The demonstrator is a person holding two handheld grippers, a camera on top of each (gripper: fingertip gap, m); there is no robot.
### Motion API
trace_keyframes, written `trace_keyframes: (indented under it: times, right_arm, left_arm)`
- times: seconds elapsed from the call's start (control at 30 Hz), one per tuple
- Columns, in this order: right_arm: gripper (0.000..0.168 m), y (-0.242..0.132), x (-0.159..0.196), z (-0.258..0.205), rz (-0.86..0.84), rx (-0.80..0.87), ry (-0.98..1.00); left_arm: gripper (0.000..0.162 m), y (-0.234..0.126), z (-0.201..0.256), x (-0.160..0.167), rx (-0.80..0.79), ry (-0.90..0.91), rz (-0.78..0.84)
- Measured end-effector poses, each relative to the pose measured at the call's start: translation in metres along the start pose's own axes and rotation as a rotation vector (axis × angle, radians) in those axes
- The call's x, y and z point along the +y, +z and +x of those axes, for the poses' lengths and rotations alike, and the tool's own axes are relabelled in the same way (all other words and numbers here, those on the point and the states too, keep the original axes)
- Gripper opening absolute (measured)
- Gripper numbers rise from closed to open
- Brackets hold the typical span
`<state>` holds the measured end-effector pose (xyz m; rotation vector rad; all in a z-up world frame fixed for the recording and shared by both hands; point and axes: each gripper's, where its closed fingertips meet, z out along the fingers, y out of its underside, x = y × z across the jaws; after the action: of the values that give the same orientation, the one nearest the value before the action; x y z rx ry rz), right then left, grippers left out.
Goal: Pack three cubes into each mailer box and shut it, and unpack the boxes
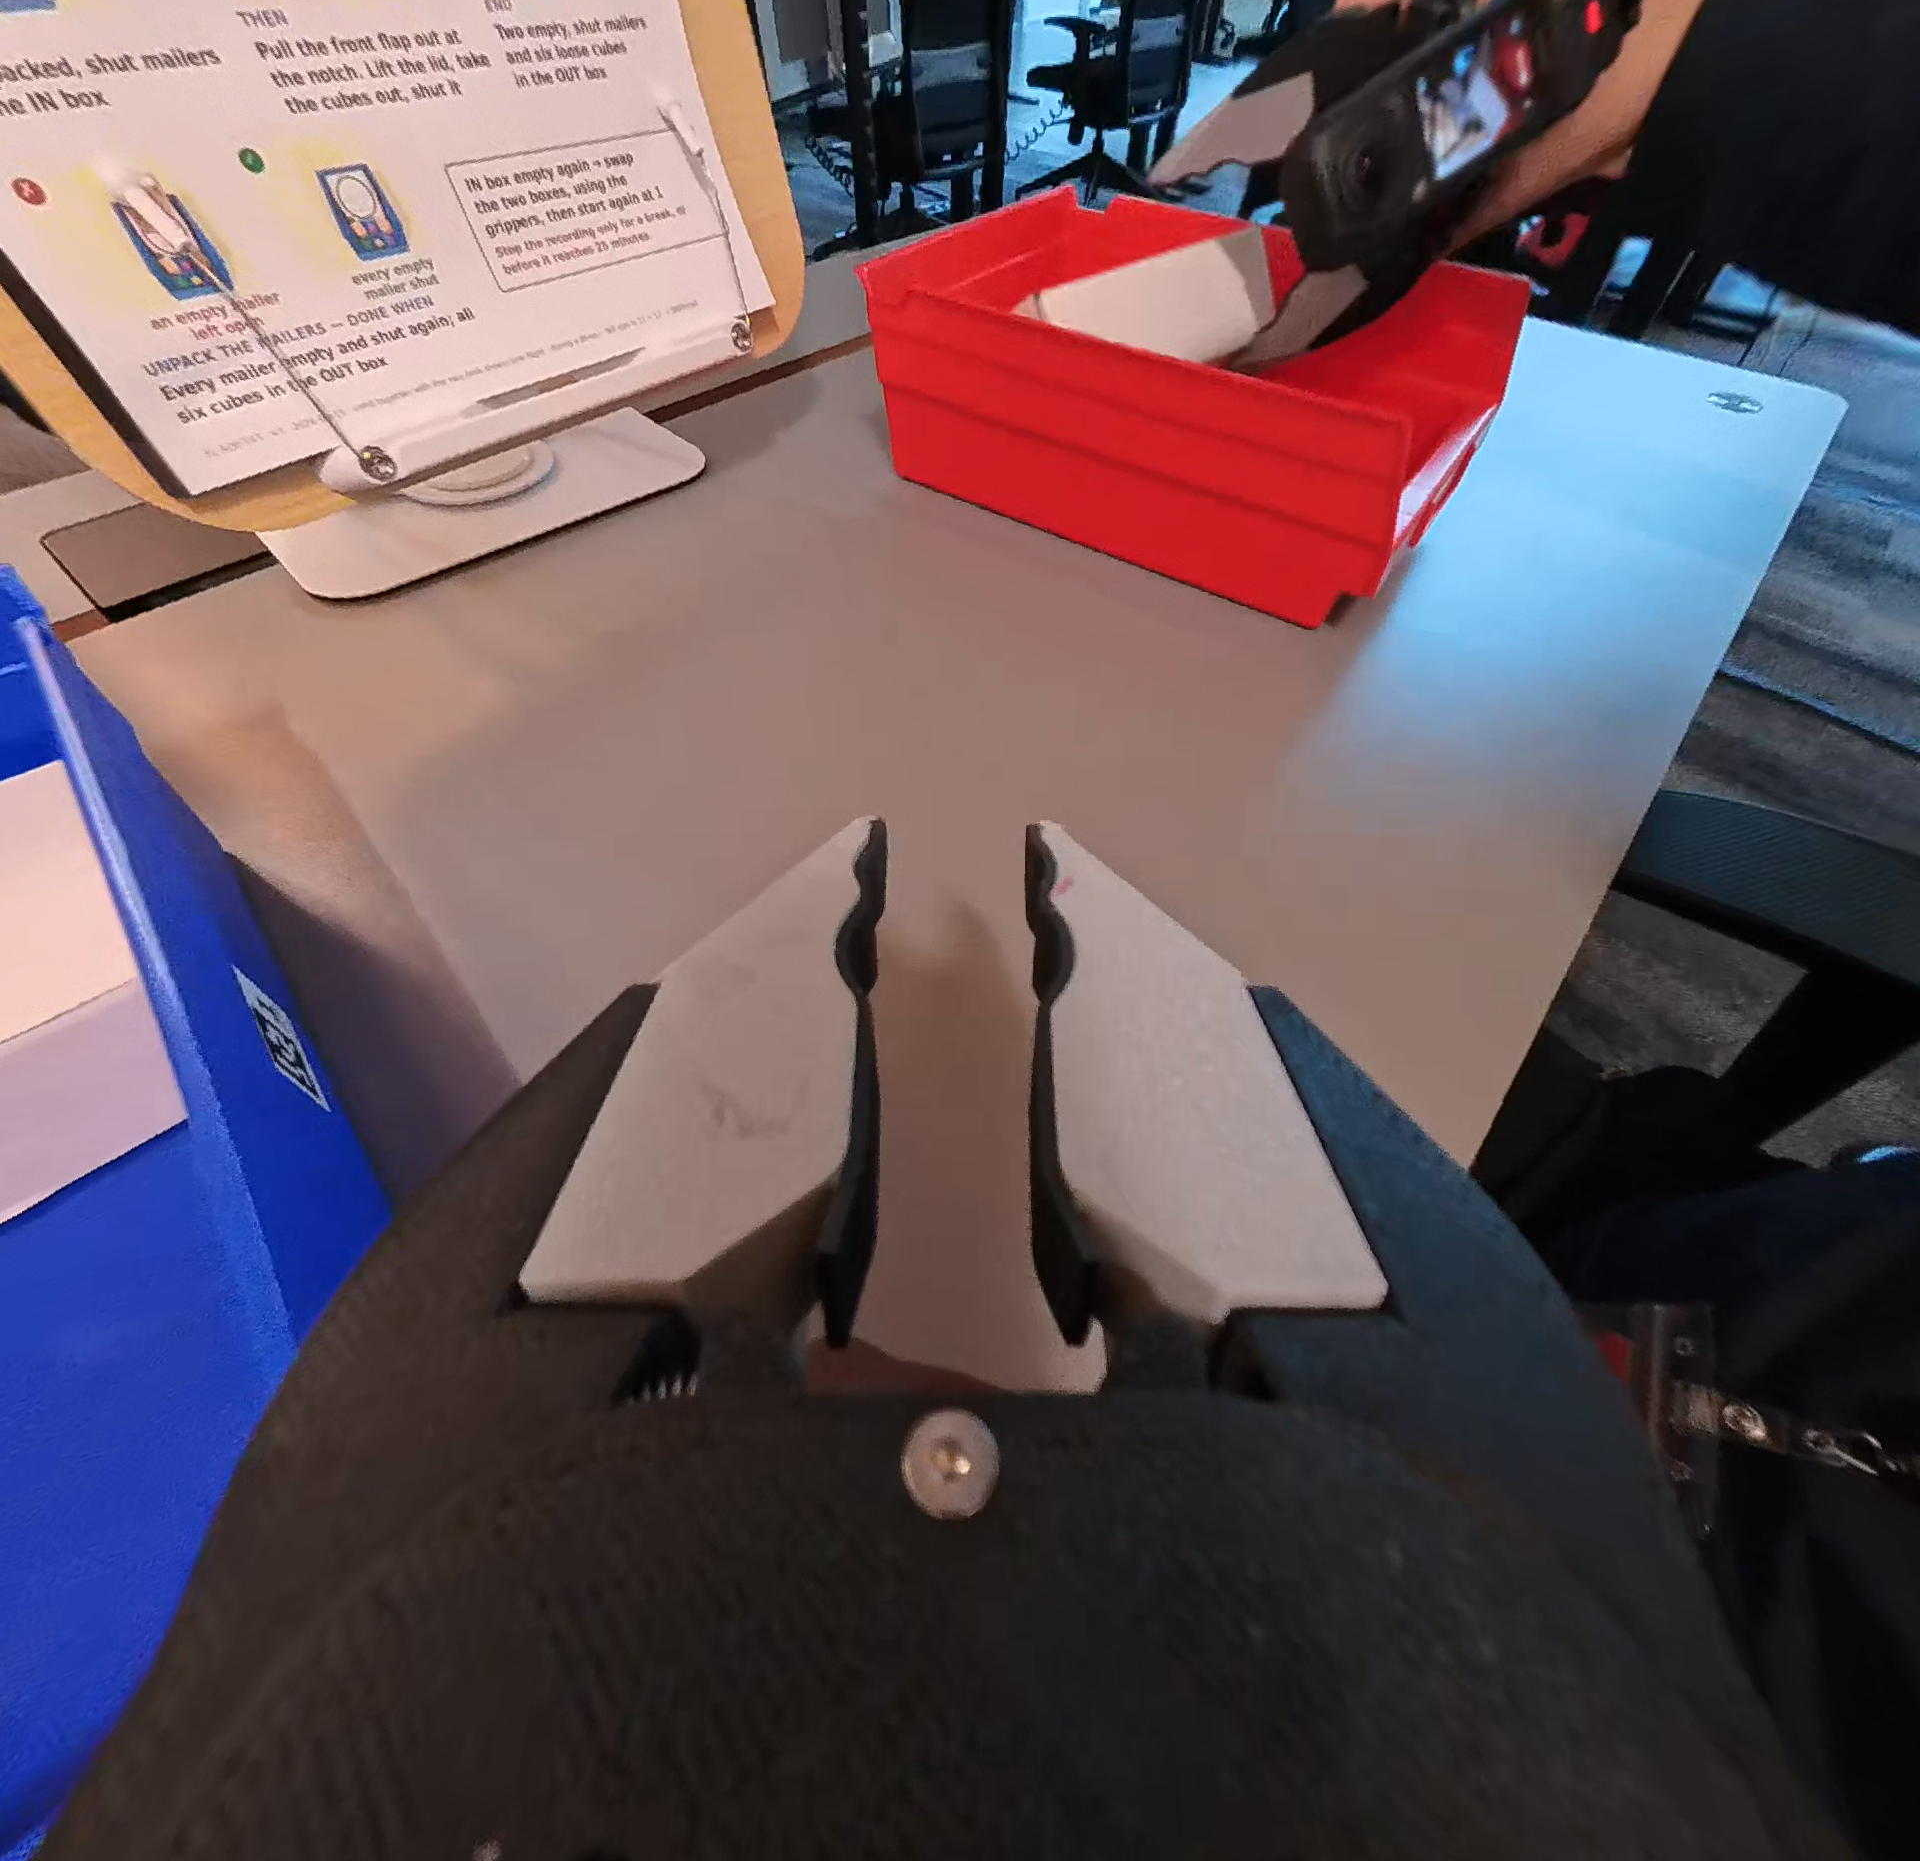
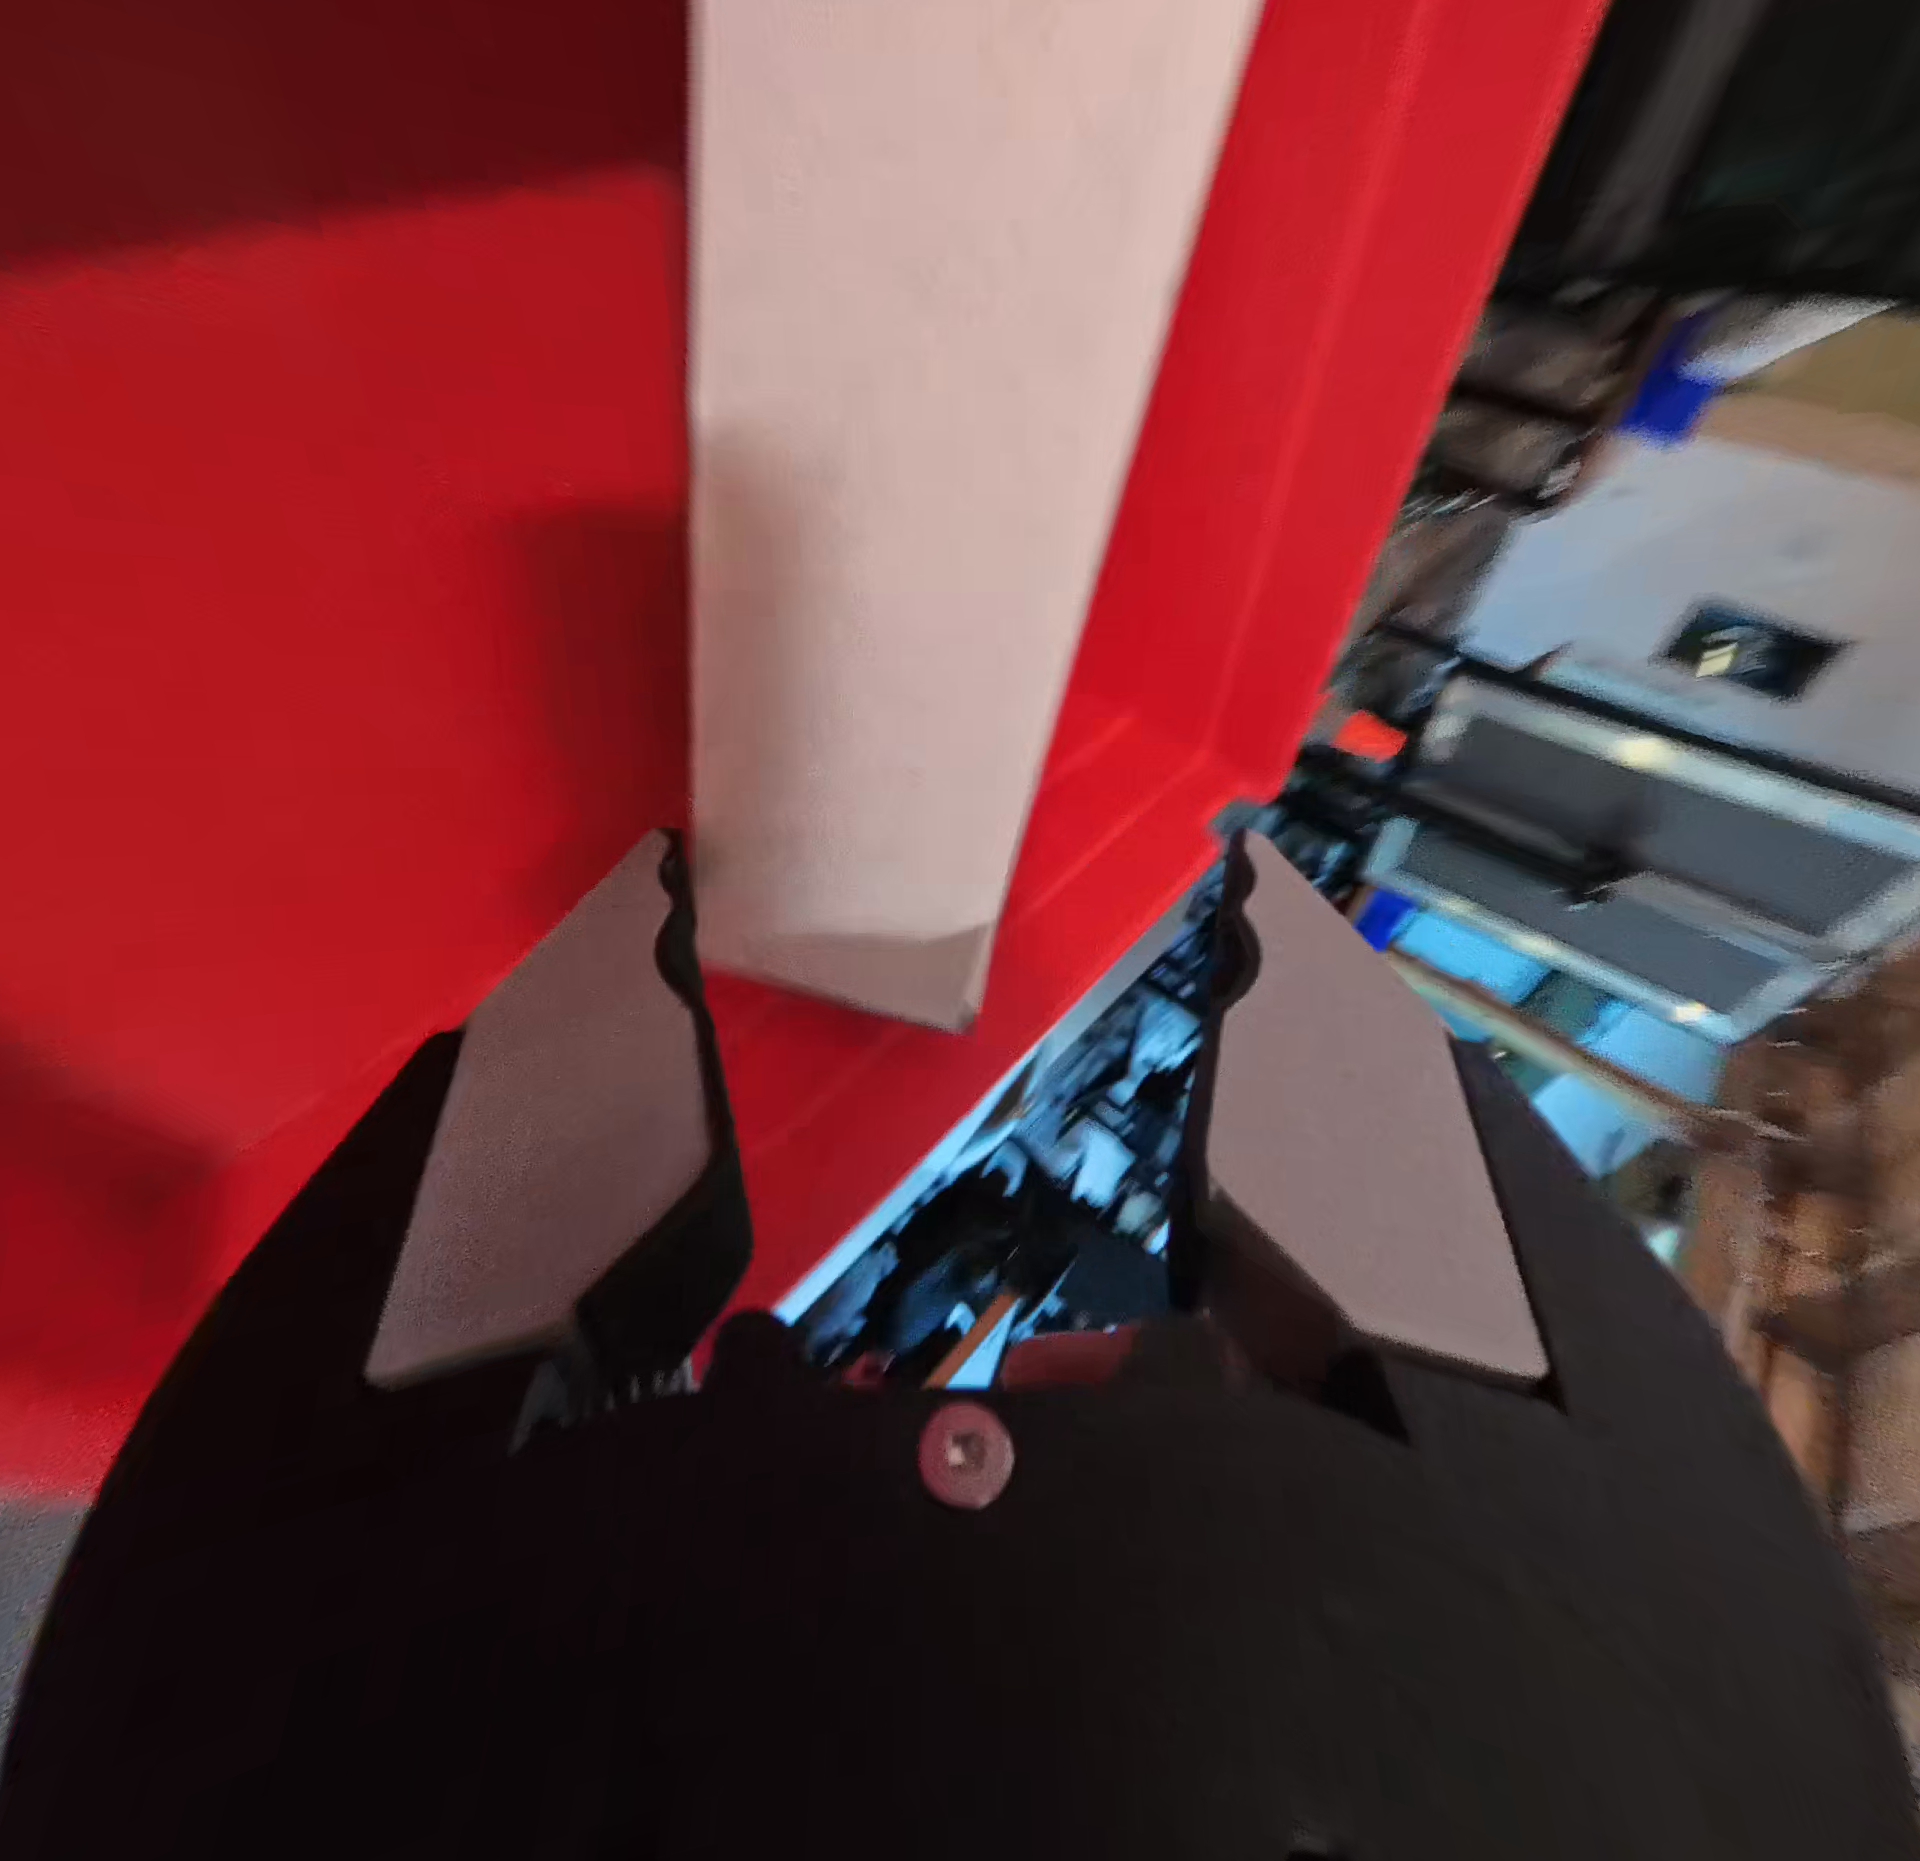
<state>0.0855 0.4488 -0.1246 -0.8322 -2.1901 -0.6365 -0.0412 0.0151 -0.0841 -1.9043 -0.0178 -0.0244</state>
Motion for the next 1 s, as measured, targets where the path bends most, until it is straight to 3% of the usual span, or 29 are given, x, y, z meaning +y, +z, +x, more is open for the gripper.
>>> trace_keyframes:
  times: [0.03, 0.13, 0.4, 0.5, 0.63, 0.87, 1.0]
  right_arm:
    - [0.107, -0.002, 0.01, -0.005, -0.044, -0.05, 0.006]
    - [0.099, -0.013, 0.038, -0.005, -0.152, -0.037, -0.026]
    - [0.079, -0.054, 0.039, 0.011, -0.131, 0.097, 0.241]
    - [0.048, -0.067, 0.012, -0.023, -0.009, -0.12, 0.331]
    - [0.0, -0.067, -0.002, -0.055, 0.016, -0.29, 0.364]
    - [0.0, -0.05, -0.015, -0.093, 0.003, -0.411, 0.312]
    - [0.0, -0.016, -0.014, -0.082, -0.047, -0.28, 0.338]
  left_arm:
    - [0.024, 0.0, 0.0, 0.0, -0.001, 0.001, 0.001]
    - [0.024, -0.004, -0.002, -0.003, -0.026, 0.029, 0.001]
    - [0.024, -0.023, 0.007, -0.021, -0.023, 0.052, 0.064]
    - [0.024, -0.028, 0.011, -0.026, -0.023, 0.059, 0.081]
    - [0.024, -0.031, 0.018, -0.03, -0.01, 0.066, 0.092]
    - [0.024, -0.025, 0.018, -0.026, -0.009, 0.071, 0.073]
    - [0.024, -0.018, 0.015, -0.021, -0.008, 0.067, 0.054]
